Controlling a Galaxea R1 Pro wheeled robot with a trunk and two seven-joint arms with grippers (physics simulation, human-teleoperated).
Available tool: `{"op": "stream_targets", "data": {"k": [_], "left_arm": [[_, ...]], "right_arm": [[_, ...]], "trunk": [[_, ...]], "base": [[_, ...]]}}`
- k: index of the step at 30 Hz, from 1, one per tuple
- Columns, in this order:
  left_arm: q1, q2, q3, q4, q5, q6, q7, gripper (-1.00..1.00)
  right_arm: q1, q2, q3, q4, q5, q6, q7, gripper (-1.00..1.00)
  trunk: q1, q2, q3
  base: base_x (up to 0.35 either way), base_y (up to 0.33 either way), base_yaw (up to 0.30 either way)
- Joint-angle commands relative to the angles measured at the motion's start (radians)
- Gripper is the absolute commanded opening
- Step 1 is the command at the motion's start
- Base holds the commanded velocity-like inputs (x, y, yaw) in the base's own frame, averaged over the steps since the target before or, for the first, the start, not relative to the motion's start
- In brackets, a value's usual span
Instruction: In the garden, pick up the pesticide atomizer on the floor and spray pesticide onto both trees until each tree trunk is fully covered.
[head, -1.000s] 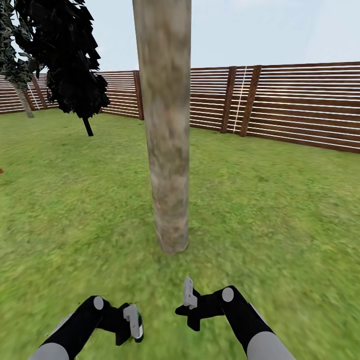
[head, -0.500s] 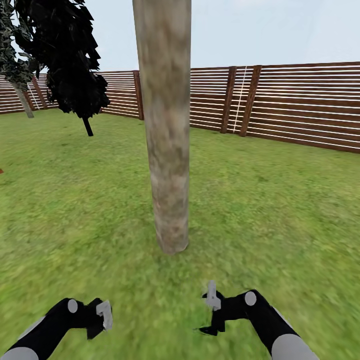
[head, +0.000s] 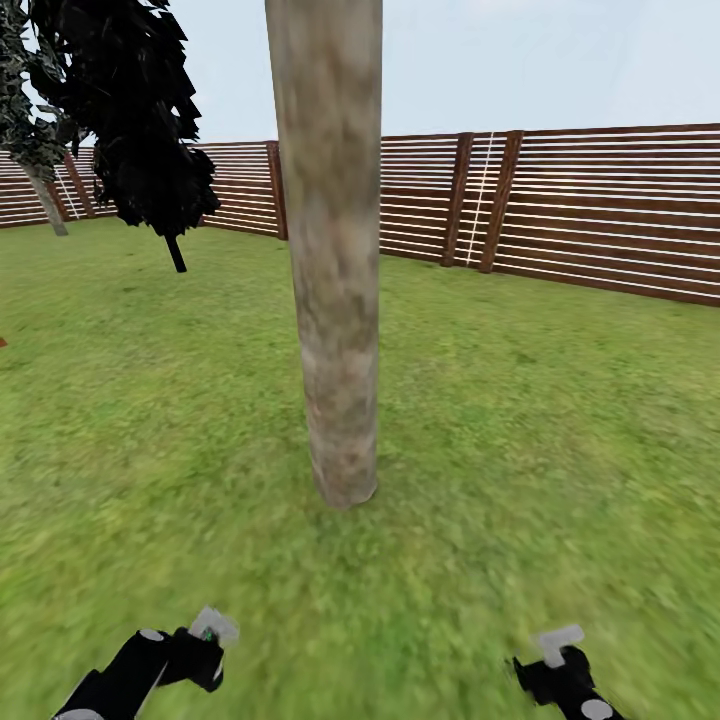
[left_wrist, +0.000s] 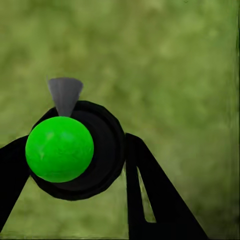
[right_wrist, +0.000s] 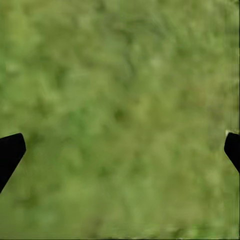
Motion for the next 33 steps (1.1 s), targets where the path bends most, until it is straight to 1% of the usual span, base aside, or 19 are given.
{"op": "stream_targets", "data": {"k": [1, 2, 3, 4, 5, 6, 8, 9, 10, 11, 13, 16, 17, 19, 20, 21, 25, 26, 33], "left_arm": [[-0.005, -0.005, 0.012, -0.005, 0.016, 0.038, -0.006, -1.00], [-0.015, -0.010, 0.013, -0.011, 0.057, 0.099, -0.005, -1.00], [-0.025, -0.013, 0.014, -0.013, 0.080, 0.142, -0.005, -1.00], [-0.049, -0.019, 0.014, -0.015, 0.103, 0.203, 0.004, -1.00], [-0.066, -0.022, 0.014, -0.016, 0.111, 0.238, 0.018, -1.00], [-0.100, -0.034, 0.014, -0.016, 0.124, 0.288, 0.073, -1.00], [-0.116, -0.050, 0.011, -0.016, 0.128, 0.303, 0.117, -1.00], [-0.121, -0.064, 0.007, -0.017, 0.128, 0.309, 0.131, -1.00], [-0.126, -0.086, 0.001, -0.017, 0.125, 0.313, 0.144, -1.00], [-0.128, -0.103, -0.008, -0.017, 0.123, 0.316, 0.151, -1.00], [-0.134, -0.119, -0.018, -0.017, 0.124, 0.329, 0.157, -1.00], [-0.164, -0.126, -0.022, -0.018, 0.128, 0.388, 0.159, -1.00], [-0.184, -0.127, -0.021, -0.018, 0.130, 0.407, 0.159, -1.00], [-0.210, -0.131, -0.020, -0.019, 0.131, 0.419, 0.159, -1.00], [-0.225, -0.145, -0.020, -0.027, 0.130, 0.424, 0.159, -1.00], [-0.230, -0.157, -0.021, -0.041, 0.130, 0.426, 0.159, -1.00], [-0.233, -0.178, -0.017, -0.100, 0.132, 0.427, 0.160, -1.00], [-0.228, -0.198, -0.018, -0.111, 0.132, 0.426, 0.160, -1.00], [-0.237, -0.210, -0.022, -0.119, 0.132, 0.424, 0.160, -1.00]], "right_arm": [[0.003, 0.004, -0.020, 0.002, 0.006, -0.004, -0.052, 1.00], [0.007, 0.014, -0.033, 0.013, 0.006, -0.004, -0.104, 1.00], [0.013, 0.020, -0.039, 0.027, 0.006, -0.005, -0.124, 1.00], [0.021, 0.026, -0.043, 0.053, 0.006, -0.013, -0.141, 1.00], [0.025, 0.028, -0.045, 0.068, 0.006, -0.025, -0.147, 1.00], [0.029, 0.033, -0.046, 0.090, 0.007, -0.064, -0.155, 1.00], [0.030, 0.035, -0.047, 0.096, 0.007, -0.080, -0.158, 1.00], [0.030, 0.036, -0.048, 0.098, 0.006, -0.084, -0.159, 1.00], [0.031, 0.036, -0.048, 0.099, 0.006, -0.088, -0.159, 1.00], [0.031, 0.035, -0.049, 0.099, 0.005, -0.090, -0.159, 1.00], [0.031, 0.035, -0.051, 0.098, 0.005, -0.092, -0.160, 1.00], [0.031, 0.036, -0.069, 0.096, 0.003, -0.092, -0.161, 1.00], [0.031, 0.036, -0.091, 0.097, 0.004, -0.091, -0.160, 1.00], [0.031, 0.036, -0.128, 0.097, 0.004, -0.091, -0.159, 1.00], [0.031, 0.035, -0.150, 0.097, 0.005, -0.092, -0.158, 1.00], [0.031, 0.034, -0.158, 0.097, 0.005, -0.092, -0.157, 1.00], [0.031, 0.033, -0.164, 0.098, 0.006, -0.093, -0.157, 1.00], [0.031, 0.034, -0.165, 0.098, 0.005, -0.093, -0.157, 1.00], [0.031, 0.036, -0.165, 0.099, 0.006, -0.093, -0.157, 1.00]], "trunk": [[0.000, 0.000, -0.001], [0.000, 0.000, -0.001], [0.000, 0.000, -0.001], [0.000, 0.000, -0.001], [0.000, 0.000, -0.001], [0.000, 0.000, -0.001], [0.000, 0.000, -0.001], [0.000, 0.000, -0.001], [0.000, 0.000, -0.001], [0.000, 0.000, -0.001], [0.000, 0.000, -0.001], [0.000, 0.000, -0.001], [0.000, 0.000, -0.001], [0.000, 0.000, -0.001], [0.000, 0.000, -0.001], [0.000, 0.000, -0.001], [0.000, 0.000, -0.001], [0.000, 0.000, -0.001], [0.000, 0.000, -0.001]], "base": [[0.000, 0.000, 0.000], [0.000, 0.000, 0.000], [0.000, 0.000, 0.000], [0.000, 0.000, 0.000], [0.000, 0.000, 0.000], [0.000, 0.000, 0.000], [0.000, 0.000, 0.000], [0.000, 0.000, 0.000], [0.000, 0.000, 0.000], [0.000, 0.000, 0.000], [0.000, 0.000, 0.000], [0.000, 0.000, 0.000], [0.000, 0.000, 0.000], [0.000, 0.000, 0.000], [0.000, 0.000, 0.000], [0.025, 0.000, 0.000], [0.192, -0.054, 0.000], [0.247, -0.186, 0.000], [0.087, -0.280, 0.000]]}}
